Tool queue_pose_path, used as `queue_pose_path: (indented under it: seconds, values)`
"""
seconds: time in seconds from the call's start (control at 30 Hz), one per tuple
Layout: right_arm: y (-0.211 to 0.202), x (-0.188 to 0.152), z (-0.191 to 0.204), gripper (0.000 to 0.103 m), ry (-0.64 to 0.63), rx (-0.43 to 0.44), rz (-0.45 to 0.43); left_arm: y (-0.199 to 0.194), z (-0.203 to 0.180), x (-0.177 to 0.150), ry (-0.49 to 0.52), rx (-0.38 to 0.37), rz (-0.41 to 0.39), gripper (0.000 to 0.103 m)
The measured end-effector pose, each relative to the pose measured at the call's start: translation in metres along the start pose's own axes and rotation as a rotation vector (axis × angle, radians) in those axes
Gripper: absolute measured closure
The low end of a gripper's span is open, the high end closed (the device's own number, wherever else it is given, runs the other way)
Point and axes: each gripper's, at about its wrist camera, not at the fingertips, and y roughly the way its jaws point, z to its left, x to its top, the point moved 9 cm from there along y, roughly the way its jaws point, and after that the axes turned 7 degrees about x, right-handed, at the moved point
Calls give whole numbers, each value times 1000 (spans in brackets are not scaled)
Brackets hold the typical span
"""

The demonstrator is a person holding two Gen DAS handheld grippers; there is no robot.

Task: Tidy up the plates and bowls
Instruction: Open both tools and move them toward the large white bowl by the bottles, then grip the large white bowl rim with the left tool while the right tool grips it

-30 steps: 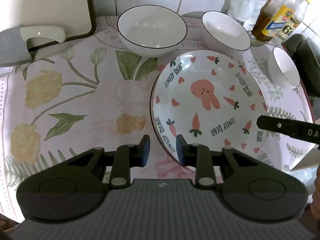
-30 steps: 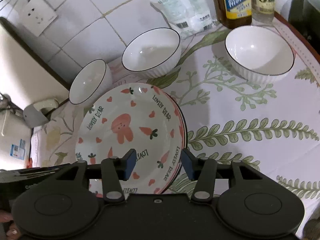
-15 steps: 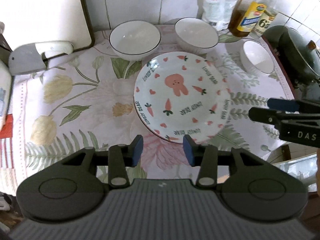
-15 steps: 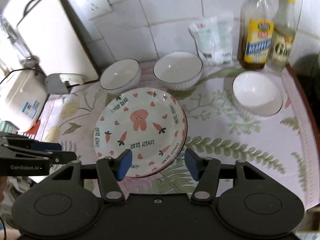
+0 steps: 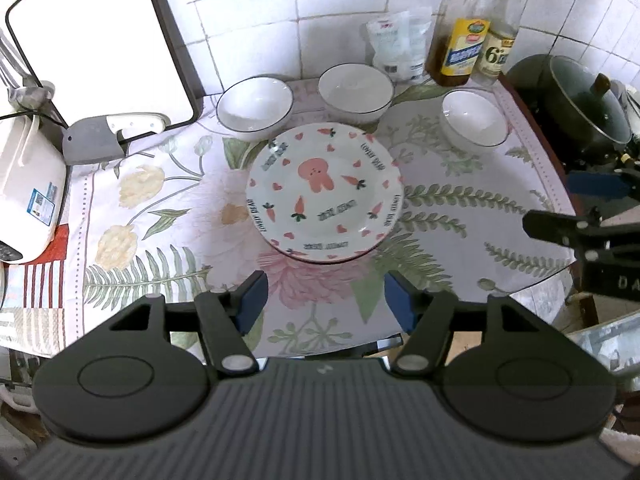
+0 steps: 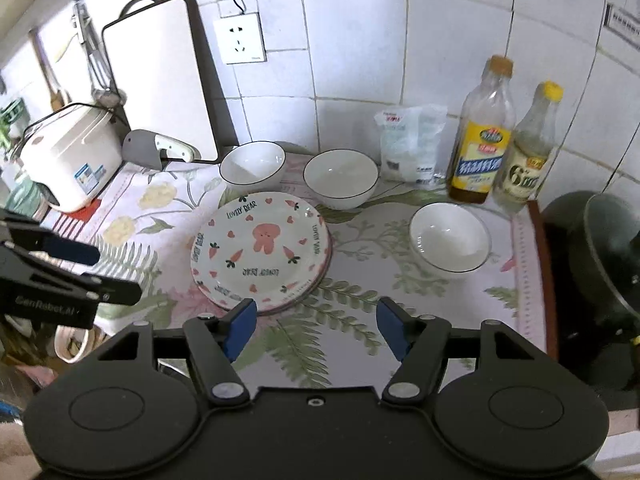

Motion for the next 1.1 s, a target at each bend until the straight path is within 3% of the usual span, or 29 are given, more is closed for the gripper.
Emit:
queue_pose_path:
  seconds: [0.3, 0.53, 0.9, 1.1]
  values:
    - [-43, -13, -19, 28, -125, -24, -9, -28, -47, -7, -25, 3, -31, 28]
    - [-55, -17, -55, 27, -125, -1, -93, -32, -82, 2, -76, -4, -78, 18]
    - [-30, -14, -120, 27, -52, 11, -266, 13, -117, 40, -176, -49, -115, 18]
    - [1, -7, -154, 27, 40, 2, -309, 39, -125, 56, -210, -49, -137, 18]
